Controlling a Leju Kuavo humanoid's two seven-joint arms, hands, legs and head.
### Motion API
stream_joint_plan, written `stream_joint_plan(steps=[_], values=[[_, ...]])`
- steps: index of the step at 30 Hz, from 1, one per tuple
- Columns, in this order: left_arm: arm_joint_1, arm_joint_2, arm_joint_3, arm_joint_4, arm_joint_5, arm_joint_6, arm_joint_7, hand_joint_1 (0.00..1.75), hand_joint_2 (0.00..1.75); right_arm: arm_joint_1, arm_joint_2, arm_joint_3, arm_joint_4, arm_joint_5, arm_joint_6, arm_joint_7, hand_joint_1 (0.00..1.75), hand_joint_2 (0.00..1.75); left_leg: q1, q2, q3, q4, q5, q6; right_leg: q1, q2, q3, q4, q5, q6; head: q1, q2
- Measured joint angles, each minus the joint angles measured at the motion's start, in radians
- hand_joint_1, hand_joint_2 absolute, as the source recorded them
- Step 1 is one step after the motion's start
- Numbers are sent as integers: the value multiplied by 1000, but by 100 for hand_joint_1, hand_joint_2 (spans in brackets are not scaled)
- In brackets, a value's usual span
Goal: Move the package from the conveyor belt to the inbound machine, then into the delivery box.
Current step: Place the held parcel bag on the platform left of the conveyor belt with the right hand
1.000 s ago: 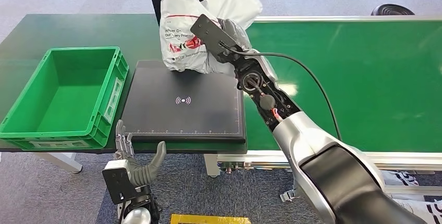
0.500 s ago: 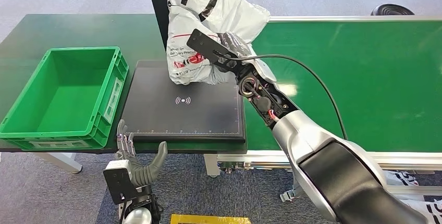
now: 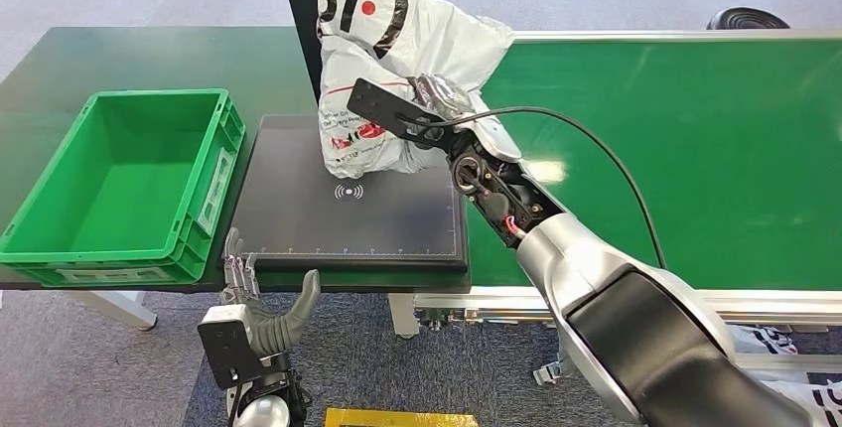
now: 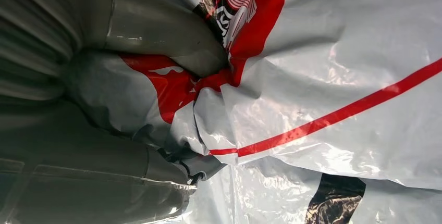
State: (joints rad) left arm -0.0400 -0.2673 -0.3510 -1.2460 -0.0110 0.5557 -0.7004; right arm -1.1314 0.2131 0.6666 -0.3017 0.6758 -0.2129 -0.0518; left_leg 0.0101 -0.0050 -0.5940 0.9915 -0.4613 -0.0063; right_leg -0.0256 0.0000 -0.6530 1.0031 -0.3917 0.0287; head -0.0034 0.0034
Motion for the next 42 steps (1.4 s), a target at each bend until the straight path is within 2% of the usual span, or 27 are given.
stream_joint_plan(steps=[7, 13, 17, 25, 42], values=[[0, 0, -1, 5, 0, 9, 0, 0, 175, 17, -1, 13, 6, -6, 2, -14, 175, 175, 0, 0, 0, 0, 0, 0, 0, 0, 0, 0, 0, 0, 0, 0], [1, 3, 5, -9, -2, 41, 0, 0, 175, 107, 28, 9, 6, -33, 126, -152, 175, 175, 0, 1, 0, 0, 0, 0, 0, 1, 0, 0, 0, 0, 0, 0], [11, 3, 11, -25, -5, 44, 0, 0, 175, 171, 59, 16, 6, -29, 144, -160, 175, 175, 1, 0, -1, 0, 0, -1, 1, 0, -1, 0, 0, 0, 0, 0], [14, 0, 24, -28, -13, 26, 0, 0, 175, 218, 84, 36, 6, -10, 209, -158, 175, 175, 0, 0, -1, 0, 0, 0, 0, 0, -1, 0, 0, 0, 0, 0], [-4, -9, 34, -9, -21, 4, 0, 0, 175, 189, 90, 45, 6, 0, 117, -105, 175, 175, 0, 0, -1, 0, 0, 0, 0, 0, -1, 0, 0, 0, 0, 0]])
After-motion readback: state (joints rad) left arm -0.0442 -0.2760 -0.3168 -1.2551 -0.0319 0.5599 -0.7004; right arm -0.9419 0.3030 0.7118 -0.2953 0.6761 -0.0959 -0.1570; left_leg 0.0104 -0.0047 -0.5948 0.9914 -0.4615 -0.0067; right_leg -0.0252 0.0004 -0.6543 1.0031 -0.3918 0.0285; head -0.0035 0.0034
